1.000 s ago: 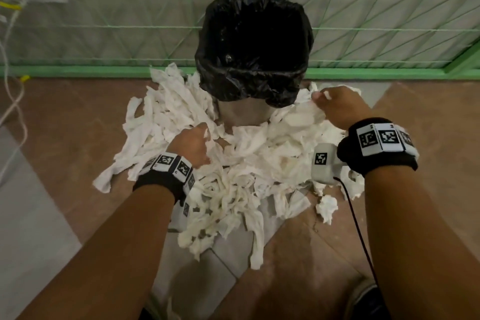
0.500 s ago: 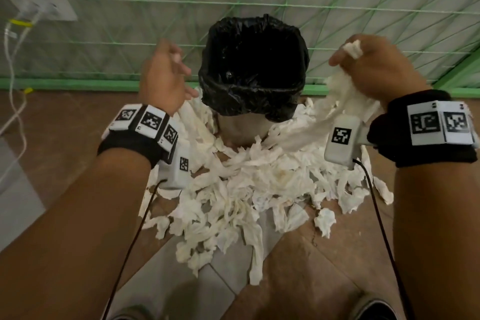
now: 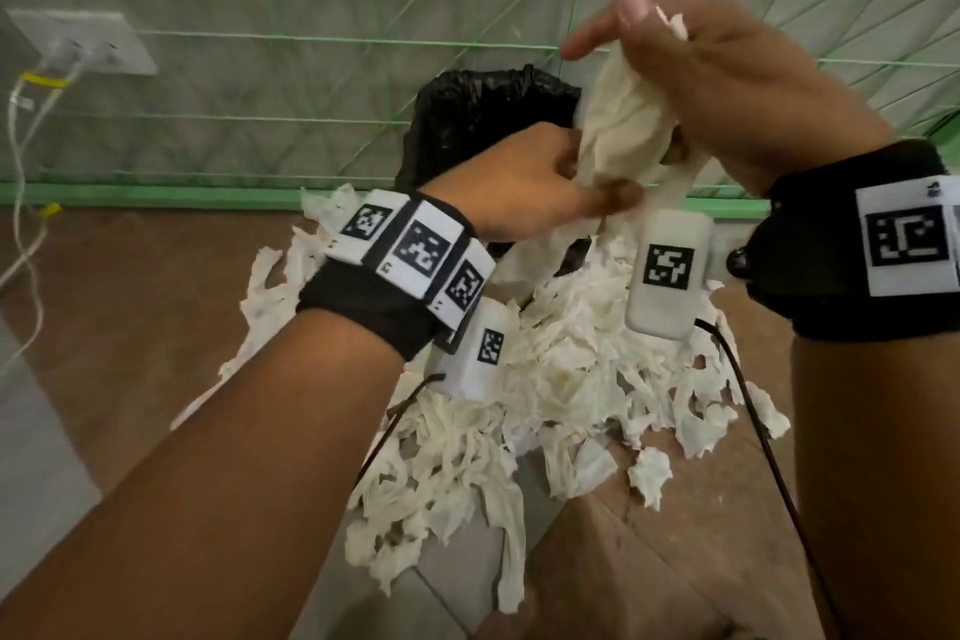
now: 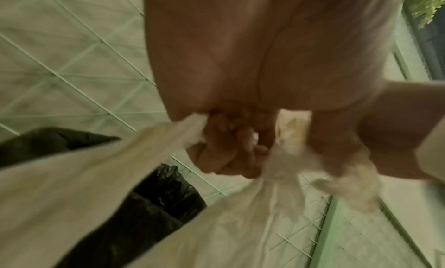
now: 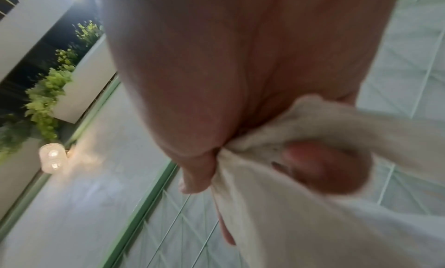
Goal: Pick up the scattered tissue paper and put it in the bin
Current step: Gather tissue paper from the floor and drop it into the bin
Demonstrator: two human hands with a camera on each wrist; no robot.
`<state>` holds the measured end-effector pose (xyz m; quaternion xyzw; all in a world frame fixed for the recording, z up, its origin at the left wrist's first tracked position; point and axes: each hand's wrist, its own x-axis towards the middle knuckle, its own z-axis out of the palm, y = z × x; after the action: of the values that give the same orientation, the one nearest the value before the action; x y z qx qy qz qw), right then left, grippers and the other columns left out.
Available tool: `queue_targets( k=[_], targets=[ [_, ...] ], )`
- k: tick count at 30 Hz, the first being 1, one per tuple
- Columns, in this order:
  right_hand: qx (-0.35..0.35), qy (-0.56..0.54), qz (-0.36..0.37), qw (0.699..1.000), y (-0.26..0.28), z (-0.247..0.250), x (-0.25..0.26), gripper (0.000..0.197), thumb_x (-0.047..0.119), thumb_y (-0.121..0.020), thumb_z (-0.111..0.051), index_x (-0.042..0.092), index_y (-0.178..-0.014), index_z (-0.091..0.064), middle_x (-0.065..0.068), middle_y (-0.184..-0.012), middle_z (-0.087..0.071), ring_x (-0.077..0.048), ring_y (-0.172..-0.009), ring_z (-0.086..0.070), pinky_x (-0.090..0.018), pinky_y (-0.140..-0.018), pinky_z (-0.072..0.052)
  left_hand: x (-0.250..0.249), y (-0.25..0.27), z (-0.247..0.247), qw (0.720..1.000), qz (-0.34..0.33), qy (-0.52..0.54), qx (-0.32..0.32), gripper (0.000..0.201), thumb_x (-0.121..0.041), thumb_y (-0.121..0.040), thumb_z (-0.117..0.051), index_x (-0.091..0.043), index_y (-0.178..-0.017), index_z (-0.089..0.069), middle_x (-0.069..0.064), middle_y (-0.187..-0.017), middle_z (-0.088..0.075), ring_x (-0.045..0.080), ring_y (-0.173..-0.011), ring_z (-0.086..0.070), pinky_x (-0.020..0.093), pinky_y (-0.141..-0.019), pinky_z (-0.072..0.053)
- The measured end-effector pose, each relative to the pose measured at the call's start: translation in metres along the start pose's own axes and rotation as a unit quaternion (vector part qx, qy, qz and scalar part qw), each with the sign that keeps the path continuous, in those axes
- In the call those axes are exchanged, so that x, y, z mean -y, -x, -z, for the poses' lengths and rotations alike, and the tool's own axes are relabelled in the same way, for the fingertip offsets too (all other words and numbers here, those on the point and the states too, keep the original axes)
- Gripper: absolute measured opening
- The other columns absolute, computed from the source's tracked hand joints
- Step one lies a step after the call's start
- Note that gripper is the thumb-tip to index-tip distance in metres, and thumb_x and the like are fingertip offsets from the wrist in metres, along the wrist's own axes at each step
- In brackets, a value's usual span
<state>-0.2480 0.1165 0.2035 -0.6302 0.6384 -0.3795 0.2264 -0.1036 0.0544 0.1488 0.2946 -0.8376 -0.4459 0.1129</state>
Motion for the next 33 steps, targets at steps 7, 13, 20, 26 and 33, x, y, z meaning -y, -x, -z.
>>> queue_targets(
  k=[7, 13, 20, 26, 33],
  targets=[
    [-0.186, 0.057, 0.084, 0.977, -0.03, 0.009, 0.004, 0.039, 0.043, -0.091, -0.055, 0.004, -0.092, -0.062, -0.006, -0.076, -0.058, -0.01, -0.061, -0.051, -0.029, -0.055, -0.042, -0.019, -0.027, 0.057, 0.957, 0.002, 0.087, -0.275, 0.028, -0.028, -0.093, -0.037, -0.012, -0.109, -0.055, 0.01, -0.095, -0.06, 0.032, -0.085, -0.063, 0.035, -0.072, -0.05],
    [-0.23, 0.062, 0.012, 0.971, -0.057, -0.02, -0.017, 0.022, 0.028, -0.088, -0.056, 0.019, -0.108, -0.058, -0.015, -0.116, -0.053, -0.024, -0.098, -0.059, -0.035, -0.084, -0.052, 0.002, -0.05, 0.066, 0.956, 0.115, -0.077, -0.258, 0.071, -0.035, -0.083, -0.052, -0.01, -0.142, -0.022, 0.011, -0.146, -0.03, 0.032, -0.134, -0.033, 0.047, -0.107, -0.032],
    [0.059, 0.133, -0.09, 0.985, -0.04, -0.061, -0.058, 0.041, 0.021, -0.09, -0.062, 0.018, -0.13, -0.056, -0.004, -0.13, -0.058, -0.02, -0.119, -0.055, -0.027, -0.094, -0.044, 0.066, -0.038, 0.055, 0.977, 0.148, -0.089, -0.123, 0.089, -0.017, -0.061, -0.055, -0.045, -0.142, -0.032, 0.006, -0.149, -0.041, 0.032, -0.131, -0.044, 0.048, -0.105, -0.041],
    [-0.289, 0.003, -0.194, 0.937, -0.022, -0.054, -0.115, 0.019, 0.001, -0.078, -0.048, 0.012, -0.083, -0.063, -0.004, -0.086, -0.067, -0.024, -0.089, -0.062, -0.028, -0.076, -0.049, 0.105, -0.002, 0.057, 0.843, 0.127, 0.034, -0.522, 0.012, -0.02, -0.086, -0.045, -0.02, -0.096, -0.051, 0.005, -0.098, -0.06, 0.022, -0.088, -0.055, 0.031, -0.075, -0.042],
    [0.099, 0.179, -0.323, 0.924, 0.059, -0.133, -0.195, 0.03, 0.031, -0.09, -0.055, 0.015, -0.116, -0.055, -0.017, -0.115, -0.059, -0.034, -0.096, -0.061, -0.037, -0.085, -0.049, 0.189, 0.061, -0.05, 0.942, 0.26, -0.109, -0.182, 0.018, -0.025, -0.093, -0.051, -0.016, -0.108, -0.054, 0.011, -0.096, -0.061, 0.031, -0.091, -0.061, 0.032, -0.072, -0.042]
  ],
)
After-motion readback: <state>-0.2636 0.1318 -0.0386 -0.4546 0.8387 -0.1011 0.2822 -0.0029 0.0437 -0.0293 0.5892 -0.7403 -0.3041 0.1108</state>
